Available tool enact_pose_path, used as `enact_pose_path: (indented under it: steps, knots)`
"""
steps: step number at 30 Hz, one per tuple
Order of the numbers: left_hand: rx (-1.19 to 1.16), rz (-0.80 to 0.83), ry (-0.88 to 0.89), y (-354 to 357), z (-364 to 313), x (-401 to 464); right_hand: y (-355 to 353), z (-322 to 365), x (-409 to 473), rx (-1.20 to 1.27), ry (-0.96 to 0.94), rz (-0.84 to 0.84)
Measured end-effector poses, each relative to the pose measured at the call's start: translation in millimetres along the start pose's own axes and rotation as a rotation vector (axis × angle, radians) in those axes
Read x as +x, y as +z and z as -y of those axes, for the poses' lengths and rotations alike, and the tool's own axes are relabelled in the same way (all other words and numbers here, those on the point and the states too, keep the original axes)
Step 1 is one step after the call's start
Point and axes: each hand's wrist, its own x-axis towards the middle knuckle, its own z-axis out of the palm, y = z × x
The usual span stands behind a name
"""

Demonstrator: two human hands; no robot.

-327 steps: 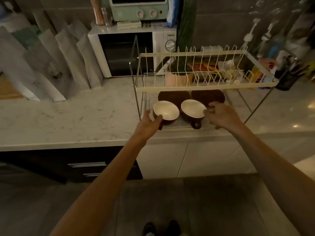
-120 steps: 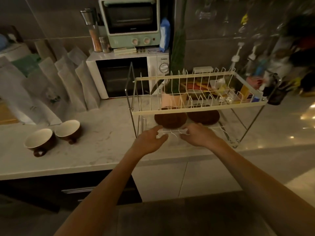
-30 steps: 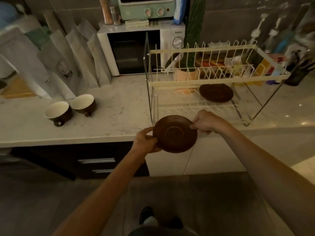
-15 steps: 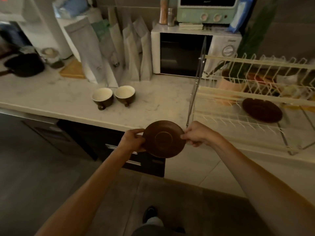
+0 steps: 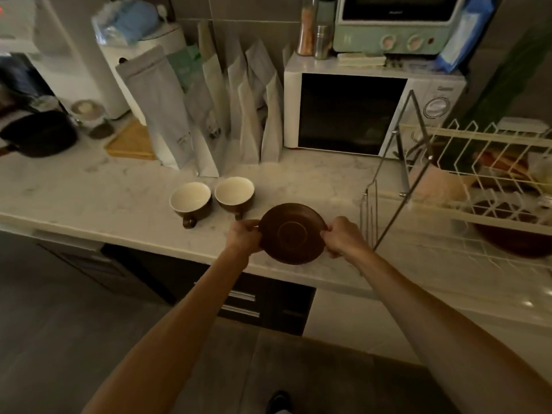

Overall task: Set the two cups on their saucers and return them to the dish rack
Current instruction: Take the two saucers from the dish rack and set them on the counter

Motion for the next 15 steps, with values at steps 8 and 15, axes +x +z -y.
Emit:
enact_pose_path:
  steps: [8, 15]
  knots:
    - [0.048, 0.029, 0.033, 17, -13, 74, 3, 14, 53, 0.012, 0.100, -0.090]
    - [0.065, 0.053, 0.042, 28, -24, 105, 7, 18, 88, 0.018, 0.141, -0.145]
